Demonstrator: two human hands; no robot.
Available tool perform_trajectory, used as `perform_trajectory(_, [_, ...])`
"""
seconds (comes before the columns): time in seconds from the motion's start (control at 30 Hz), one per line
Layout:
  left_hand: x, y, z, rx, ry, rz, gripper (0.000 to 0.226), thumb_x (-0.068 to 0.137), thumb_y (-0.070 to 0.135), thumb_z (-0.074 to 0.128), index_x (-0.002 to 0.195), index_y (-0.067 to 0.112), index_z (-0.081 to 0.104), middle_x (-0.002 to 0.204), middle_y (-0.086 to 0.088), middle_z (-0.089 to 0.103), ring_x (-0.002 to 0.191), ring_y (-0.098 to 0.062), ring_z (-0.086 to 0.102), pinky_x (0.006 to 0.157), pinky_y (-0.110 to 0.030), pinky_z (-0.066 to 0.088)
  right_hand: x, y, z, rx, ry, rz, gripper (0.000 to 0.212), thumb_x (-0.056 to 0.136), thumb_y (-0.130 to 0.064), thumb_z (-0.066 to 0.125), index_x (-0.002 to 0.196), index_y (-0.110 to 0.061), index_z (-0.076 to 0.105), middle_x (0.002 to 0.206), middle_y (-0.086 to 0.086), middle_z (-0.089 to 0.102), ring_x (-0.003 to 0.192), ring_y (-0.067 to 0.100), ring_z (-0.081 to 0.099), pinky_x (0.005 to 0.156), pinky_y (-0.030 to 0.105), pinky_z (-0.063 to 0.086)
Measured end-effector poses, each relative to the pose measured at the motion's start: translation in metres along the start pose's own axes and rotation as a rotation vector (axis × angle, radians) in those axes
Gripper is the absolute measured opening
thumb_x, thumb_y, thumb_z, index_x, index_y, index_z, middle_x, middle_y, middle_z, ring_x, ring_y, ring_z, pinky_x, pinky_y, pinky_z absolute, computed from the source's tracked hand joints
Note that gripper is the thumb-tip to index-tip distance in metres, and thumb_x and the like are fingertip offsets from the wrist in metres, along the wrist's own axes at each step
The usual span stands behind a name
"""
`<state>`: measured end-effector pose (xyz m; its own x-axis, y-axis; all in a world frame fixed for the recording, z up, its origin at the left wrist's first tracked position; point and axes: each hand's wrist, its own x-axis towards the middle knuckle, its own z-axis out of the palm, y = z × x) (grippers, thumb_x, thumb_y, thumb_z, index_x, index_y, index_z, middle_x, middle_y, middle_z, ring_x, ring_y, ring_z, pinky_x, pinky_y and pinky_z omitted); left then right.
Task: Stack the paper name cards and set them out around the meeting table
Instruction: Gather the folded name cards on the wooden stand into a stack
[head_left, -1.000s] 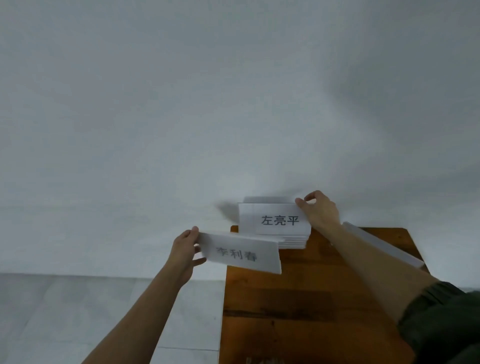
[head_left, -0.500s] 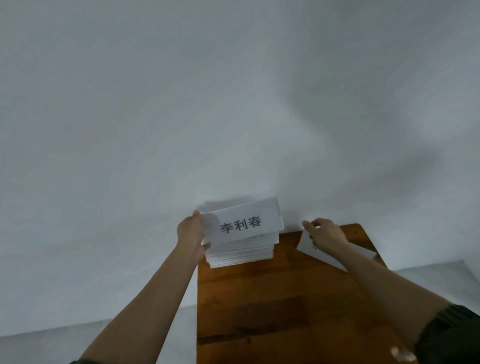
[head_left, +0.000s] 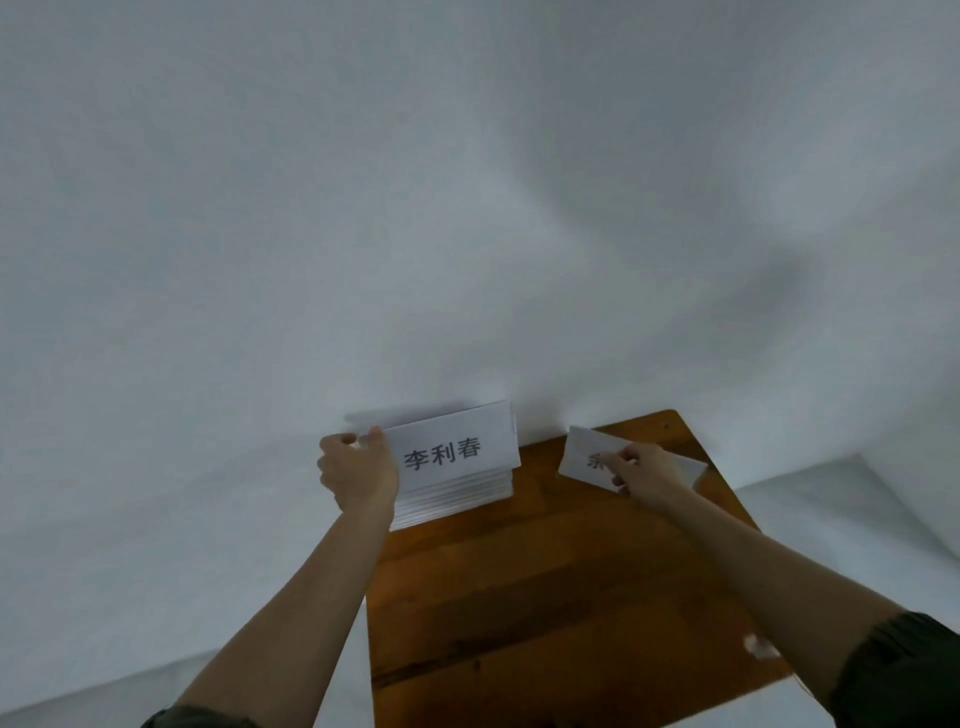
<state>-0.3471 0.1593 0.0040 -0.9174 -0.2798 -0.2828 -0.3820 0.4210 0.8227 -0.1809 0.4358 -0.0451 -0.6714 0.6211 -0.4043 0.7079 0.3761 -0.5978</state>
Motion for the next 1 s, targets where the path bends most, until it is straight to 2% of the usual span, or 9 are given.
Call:
perform_trajectory(0.13, [-0.017, -0.003, 0.000, 0.199, 0.117, 0.385, 0.034, 0.088, 0.016, 0.060, 0.120, 0.010, 0.050, 0.124, -0.013, 0.050, 0.117, -0.031, 0.045, 0.095, -0.046, 0.044, -0.002, 0.016, -0.019, -0.024, 0.188, 0.020, 0.029, 0.096, -0.042, 0.054, 0.101, -0.016, 0.065, 0.087, 0.001, 0.070, 0.073, 0.014, 0.066, 0.054, 0.025, 0.048])
perform_trajectory(0.23, [-0.045, -0.004, 0.012, 0.250, 0.076, 0.677, 0.030, 0.086, 0.015, 0.064, 0.114, 0.012, 0.054, 0.117, -0.008, 0.053, 0.111, -0.025, 0.048, 0.090, -0.040, 0.047, -0.002, 0.033, -0.041, -0.022, 0.371, 0.070, 0.030, 0.094, -0.043, 0.055, 0.100, -0.016, 0.066, 0.084, 0.004, 0.069, 0.073, 0.020, 0.064, 0.059, 0.030, 0.051])
perform_trajectory(0.33, [-0.078, -0.012, 0.035, 0.253, -0.099, 0.813, 0.022, 0.087, 0.013, 0.066, 0.106, 0.014, 0.056, 0.102, 0.000, 0.054, 0.097, -0.017, 0.052, 0.082, -0.034, 0.052, 0.005, 0.052, -0.059, -0.021, 0.417, 0.112, 0.035, 0.094, -0.042, 0.055, 0.110, -0.012, 0.064, 0.096, 0.007, 0.069, 0.082, 0.022, 0.060, 0.069, 0.033, 0.048])
perform_trajectory(0.47, [-0.113, -0.049, 0.071, 0.465, -0.382, 0.798, 0.016, 0.090, 0.020, 0.062, 0.102, 0.021, 0.053, 0.100, 0.008, 0.052, 0.094, -0.011, 0.054, 0.082, -0.026, 0.049, 0.012, 0.074, -0.068, -0.013, 0.243, 0.201, 0.054, 0.093, -0.048, 0.056, 0.132, -0.011, 0.050, 0.119, 0.014, 0.063, 0.107, 0.031, 0.060, 0.079, 0.038, 0.046])
perform_trajectory(0.57, [-0.130, -0.084, 0.095, 0.773, -0.544, 0.696, 0.030, 0.096, 0.033, 0.051, 0.123, 0.022, 0.049, 0.127, 0.001, 0.049, 0.116, -0.015, 0.049, 0.098, -0.030, 0.045, 0.021, 0.085, -0.065, 0.115, 0.096, 0.242, 0.069, 0.092, -0.052, 0.056, 0.143, -0.009, 0.040, 0.132, 0.015, 0.056, 0.120, 0.033, 0.055, 0.092, 0.042, 0.049])
perform_trajectory(0.7, [-0.146, -0.126, 0.112, 1.060, -0.702, 0.481, 0.057, 0.100, 0.047, 0.036, 0.149, 0.020, 0.025, 0.159, -0.011, 0.018, 0.146, -0.032, 0.018, 0.117, -0.046, 0.023, 0.039, 0.096, -0.059, 0.255, 0.022, 0.233, 0.073, 0.094, -0.054, 0.051, 0.148, -0.007, 0.036, 0.141, 0.015, 0.050, 0.128, 0.034, 0.050, 0.105, 0.050, 0.045])
perform_trajectory(0.77, [-0.153, -0.146, 0.117, 1.097, -0.697, 0.438, 0.063, 0.100, 0.053, 0.028, 0.153, 0.022, 0.015, 0.162, -0.011, 0.003, 0.149, -0.032, 0.004, 0.119, -0.047, 0.014, 0.045, 0.100, -0.058, 0.294, 0.025, 0.211, 0.066, 0.097, -0.052, 0.047, 0.144, -0.007, 0.041, 0.134, 0.013, 0.055, 0.119, 0.031, 0.055, 0.099, 0.045, 0.048])
perform_trajectory(0.87, [-0.162, -0.169, 0.124, 1.159, -0.623, 0.473, 0.069, 0.098, 0.058, 0.017, 0.155, 0.021, 0.004, 0.162, -0.012, -0.009, 0.150, -0.032, -0.006, 0.121, -0.048, 0.006, 0.051, 0.103, -0.056, 0.367, 0.010, 0.184, 0.054, 0.101, -0.047, 0.042, 0.136, -0.006, 0.049, 0.112, 0.009, 0.059, 0.094, 0.021, 0.058, 0.077, 0.034, 0.049])
perform_trajectory(1.0, [-0.170, -0.189, 0.131, 1.191, -0.523, 0.532, 0.080, 0.088, 0.063, -0.007, 0.155, 0.018, -0.002, 0.162, -0.015, -0.010, 0.149, -0.034, -0.007, 0.120, -0.049, 0.002, 0.057, 0.110, -0.049, 0.493, 0.018, 0.215, 0.045, 0.101, -0.042, 0.047, 0.134, -0.013, 0.049, 0.111, 0.008, 0.058, 0.106, 0.030, 0.058, 0.062, 0.032, 0.057])
